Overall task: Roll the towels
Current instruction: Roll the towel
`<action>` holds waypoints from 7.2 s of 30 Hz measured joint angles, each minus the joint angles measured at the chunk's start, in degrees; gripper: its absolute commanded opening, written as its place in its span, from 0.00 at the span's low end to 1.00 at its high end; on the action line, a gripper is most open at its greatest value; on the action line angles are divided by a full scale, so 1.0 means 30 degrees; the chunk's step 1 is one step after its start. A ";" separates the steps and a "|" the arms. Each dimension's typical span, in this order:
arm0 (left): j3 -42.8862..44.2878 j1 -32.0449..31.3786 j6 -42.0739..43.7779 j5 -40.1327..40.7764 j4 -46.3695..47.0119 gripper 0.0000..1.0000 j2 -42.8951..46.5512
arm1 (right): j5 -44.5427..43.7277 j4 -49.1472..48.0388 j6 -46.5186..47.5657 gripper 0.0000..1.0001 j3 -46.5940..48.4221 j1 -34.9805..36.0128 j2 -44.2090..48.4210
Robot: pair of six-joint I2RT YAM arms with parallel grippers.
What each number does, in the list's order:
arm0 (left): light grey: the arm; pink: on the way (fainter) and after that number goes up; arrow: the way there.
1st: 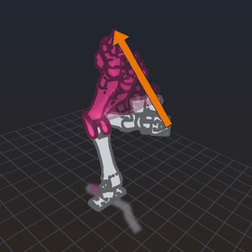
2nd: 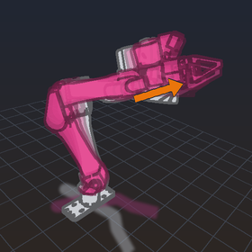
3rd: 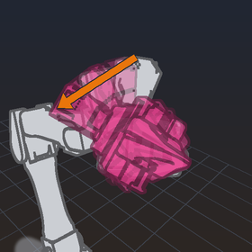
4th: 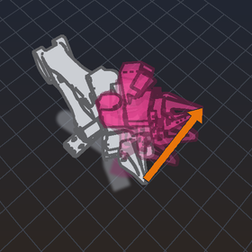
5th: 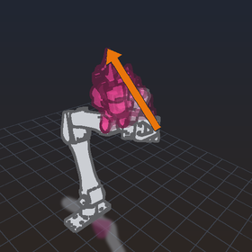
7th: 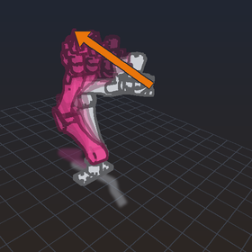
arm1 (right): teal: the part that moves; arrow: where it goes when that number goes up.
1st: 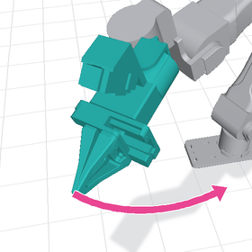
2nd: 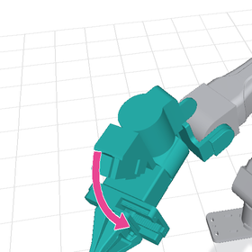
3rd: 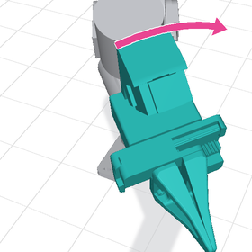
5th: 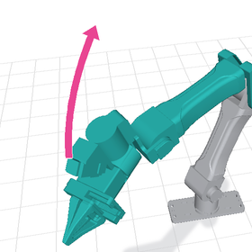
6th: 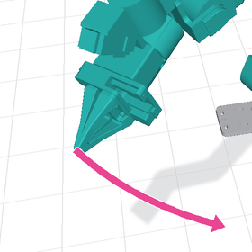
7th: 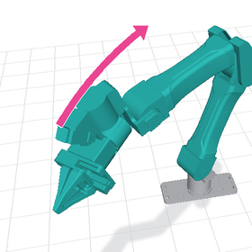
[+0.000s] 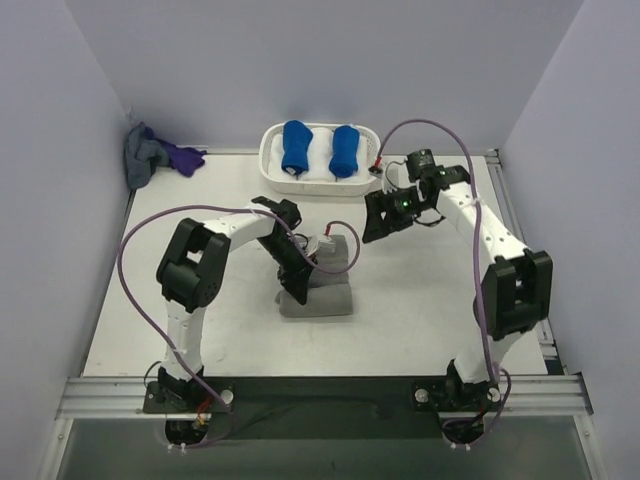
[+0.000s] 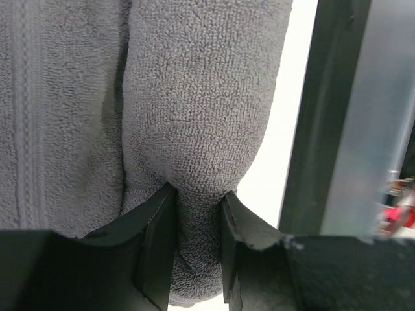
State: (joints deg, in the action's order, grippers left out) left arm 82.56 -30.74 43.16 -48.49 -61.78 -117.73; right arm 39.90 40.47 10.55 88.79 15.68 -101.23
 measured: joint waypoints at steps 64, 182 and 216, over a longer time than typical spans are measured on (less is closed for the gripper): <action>-0.6805 0.9799 0.0670 -0.1515 0.4065 0.81 1.2393 | 0.7563 0.0044 0.6688 0.00 -0.0372 0.5676 -0.7512; -1.1701 0.3789 0.4714 0.2725 0.8422 0.94 1.6589 | 0.8852 0.1508 0.4932 0.25 0.3723 0.4998 -1.0535; -1.0936 -0.0940 0.7155 0.6615 1.4615 0.50 0.9530 | 0.6149 0.2091 0.3883 1.00 0.4138 0.3366 -0.9413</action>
State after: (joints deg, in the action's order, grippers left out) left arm 49.76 -33.56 64.62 -28.64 -17.93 -89.14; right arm 58.35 46.74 22.20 101.21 25.78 -129.47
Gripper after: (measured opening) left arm 0.584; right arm 0.980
